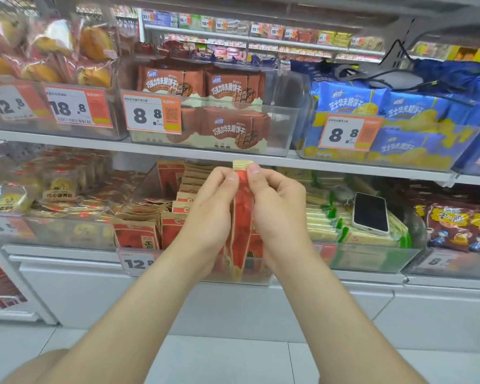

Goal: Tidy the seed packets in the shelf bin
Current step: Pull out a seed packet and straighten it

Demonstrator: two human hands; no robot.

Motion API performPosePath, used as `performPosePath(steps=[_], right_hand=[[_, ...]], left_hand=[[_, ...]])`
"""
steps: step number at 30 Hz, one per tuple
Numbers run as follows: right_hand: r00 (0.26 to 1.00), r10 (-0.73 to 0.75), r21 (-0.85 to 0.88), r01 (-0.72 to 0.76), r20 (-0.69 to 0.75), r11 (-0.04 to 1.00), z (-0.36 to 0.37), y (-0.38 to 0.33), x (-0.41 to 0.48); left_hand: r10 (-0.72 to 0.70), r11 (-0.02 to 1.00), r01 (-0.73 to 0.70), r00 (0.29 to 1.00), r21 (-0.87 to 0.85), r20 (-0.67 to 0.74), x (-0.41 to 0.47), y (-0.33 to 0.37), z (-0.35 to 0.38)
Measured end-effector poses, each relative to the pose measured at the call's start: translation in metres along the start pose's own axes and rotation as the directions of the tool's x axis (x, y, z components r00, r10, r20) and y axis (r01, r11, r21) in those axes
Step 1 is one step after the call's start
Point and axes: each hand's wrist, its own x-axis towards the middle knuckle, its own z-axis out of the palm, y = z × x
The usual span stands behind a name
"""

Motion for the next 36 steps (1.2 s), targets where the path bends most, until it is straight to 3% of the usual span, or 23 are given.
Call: performPosePath(steps=[11, 13, 16, 18, 20, 24, 29, 36], right_hand=[[0.974, -0.025, -0.153, 0.060, 0.224, 0.986, -0.007, -0.006, -0.002], [0.946, 0.067, -0.229, 0.008, 0.318, 0.973, -0.010, -0.007, -0.003], [0.835, 0.262, -0.376, -0.072, 0.483, 0.924, -0.015, -0.005, -0.005], [0.821, 0.251, -0.366, -0.055, 0.513, 0.929, -0.014, -0.004, -0.007], [0.877, 0.144, -0.293, -0.004, 0.458, 0.956, -0.010, -0.003, -0.007], [0.959, -0.110, -0.278, 0.184, 0.262, 0.943, -0.008, 0.000, -0.001], [0.930, -0.241, -0.533, 0.357, 0.276, 0.767, -0.014, 0.002, -0.001], [0.911, -0.291, -0.590, 0.411, 0.291, 0.695, -0.014, 0.005, 0.002]], left_hand=[[-0.016, 0.985, 0.011, 0.999, -0.173, -0.029, 0.004, 0.005, -0.016], [-0.037, 0.968, 0.019, 0.997, -0.251, -0.067, 0.007, 0.006, -0.018], [-0.073, 0.926, 0.004, 0.983, -0.377, -0.167, 0.013, 0.011, -0.024], [-0.076, 0.918, -0.002, 0.980, -0.396, -0.182, 0.016, 0.013, -0.031], [-0.044, 0.945, -0.004, 0.990, -0.328, -0.138, 0.016, 0.014, -0.037], [0.053, 0.998, -0.053, 0.998, 0.037, -0.016, 0.007, 0.013, -0.037], [0.115, 0.973, -0.120, 0.993, 0.196, 0.036, 0.001, 0.010, -0.040], [0.164, 0.925, -0.193, 0.980, 0.327, 0.116, 0.001, 0.005, -0.050]])
